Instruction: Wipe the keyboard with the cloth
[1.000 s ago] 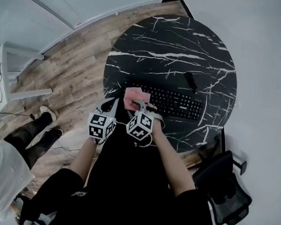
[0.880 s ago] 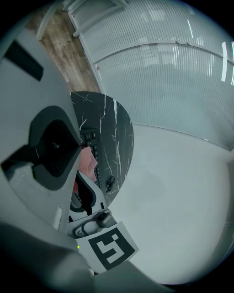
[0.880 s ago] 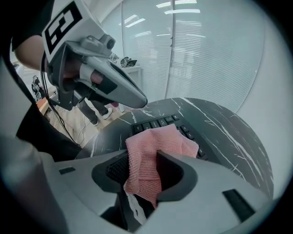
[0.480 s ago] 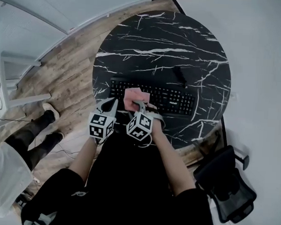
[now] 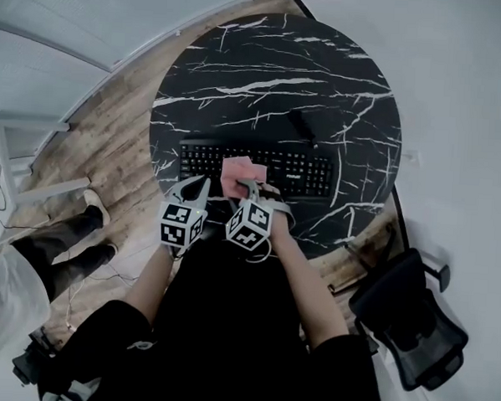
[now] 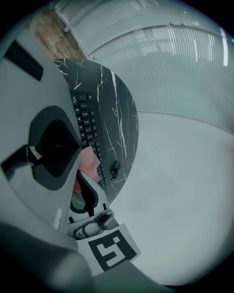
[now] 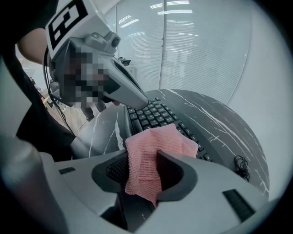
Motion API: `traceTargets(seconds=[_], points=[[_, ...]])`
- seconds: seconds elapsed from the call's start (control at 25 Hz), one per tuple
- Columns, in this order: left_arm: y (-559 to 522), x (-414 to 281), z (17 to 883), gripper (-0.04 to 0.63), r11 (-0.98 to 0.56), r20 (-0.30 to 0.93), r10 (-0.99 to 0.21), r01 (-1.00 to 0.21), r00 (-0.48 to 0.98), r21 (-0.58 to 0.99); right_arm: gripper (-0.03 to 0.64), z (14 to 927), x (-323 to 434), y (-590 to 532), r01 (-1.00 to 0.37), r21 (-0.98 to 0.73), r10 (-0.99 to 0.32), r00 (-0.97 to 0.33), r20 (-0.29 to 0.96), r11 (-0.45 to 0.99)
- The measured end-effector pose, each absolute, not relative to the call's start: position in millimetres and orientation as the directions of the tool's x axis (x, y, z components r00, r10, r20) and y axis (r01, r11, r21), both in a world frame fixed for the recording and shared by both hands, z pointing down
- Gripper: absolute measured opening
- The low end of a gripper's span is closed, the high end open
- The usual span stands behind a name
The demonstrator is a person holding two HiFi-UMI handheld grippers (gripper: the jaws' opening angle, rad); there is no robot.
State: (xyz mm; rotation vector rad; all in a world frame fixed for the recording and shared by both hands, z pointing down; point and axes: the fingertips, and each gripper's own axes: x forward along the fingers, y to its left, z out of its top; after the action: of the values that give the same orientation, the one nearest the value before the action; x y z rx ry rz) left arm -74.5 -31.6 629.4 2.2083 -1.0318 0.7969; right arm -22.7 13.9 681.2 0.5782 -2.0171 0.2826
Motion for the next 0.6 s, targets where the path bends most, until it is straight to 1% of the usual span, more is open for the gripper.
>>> traceTargets(seconds=[0.6], points=[[-23,-21,631,-0.002,-0.604,0.734,-0.415,-0.766,0.537,0.219,0.146,680,32,26,-0.551,0.049,-0.308,-0.389,0.868,0.833]])
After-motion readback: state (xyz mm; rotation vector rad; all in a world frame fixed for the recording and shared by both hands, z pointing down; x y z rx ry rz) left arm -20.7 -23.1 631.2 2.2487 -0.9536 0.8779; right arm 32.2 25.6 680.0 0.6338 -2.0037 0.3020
